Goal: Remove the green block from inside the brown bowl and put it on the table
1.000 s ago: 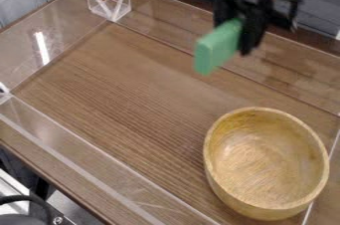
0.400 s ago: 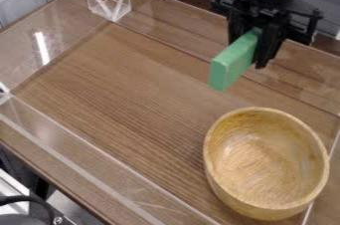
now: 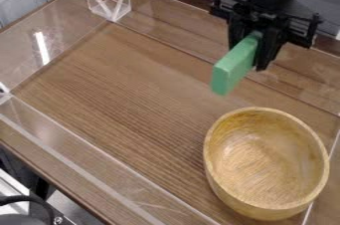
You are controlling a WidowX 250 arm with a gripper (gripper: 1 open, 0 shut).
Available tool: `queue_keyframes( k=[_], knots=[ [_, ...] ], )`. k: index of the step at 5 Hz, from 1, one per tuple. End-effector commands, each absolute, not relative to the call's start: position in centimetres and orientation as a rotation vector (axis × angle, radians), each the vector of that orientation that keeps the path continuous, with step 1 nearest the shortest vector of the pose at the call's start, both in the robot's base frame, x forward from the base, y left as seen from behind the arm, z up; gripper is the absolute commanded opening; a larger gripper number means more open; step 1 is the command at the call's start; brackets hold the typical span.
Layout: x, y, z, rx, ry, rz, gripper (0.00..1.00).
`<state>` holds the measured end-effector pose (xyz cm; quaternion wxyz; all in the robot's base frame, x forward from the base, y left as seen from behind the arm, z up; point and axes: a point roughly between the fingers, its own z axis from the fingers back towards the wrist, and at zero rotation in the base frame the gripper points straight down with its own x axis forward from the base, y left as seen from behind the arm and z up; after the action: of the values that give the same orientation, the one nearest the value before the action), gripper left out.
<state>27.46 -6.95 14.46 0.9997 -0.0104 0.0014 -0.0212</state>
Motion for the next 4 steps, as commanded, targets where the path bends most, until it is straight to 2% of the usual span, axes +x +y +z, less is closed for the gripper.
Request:
queue_keyframes(
  k=[1, 2, 4],
  knots=[
    [27.8, -6.3, 16.1, -0.026, -0.081, -0.023, 0.0],
    [27.9, -6.4, 16.1, -0.023, -0.101, -0.007, 0.0],
    [26.2, -2.9, 14.9, -0.033, -0.123, 0.029, 0.0]
  ],
)
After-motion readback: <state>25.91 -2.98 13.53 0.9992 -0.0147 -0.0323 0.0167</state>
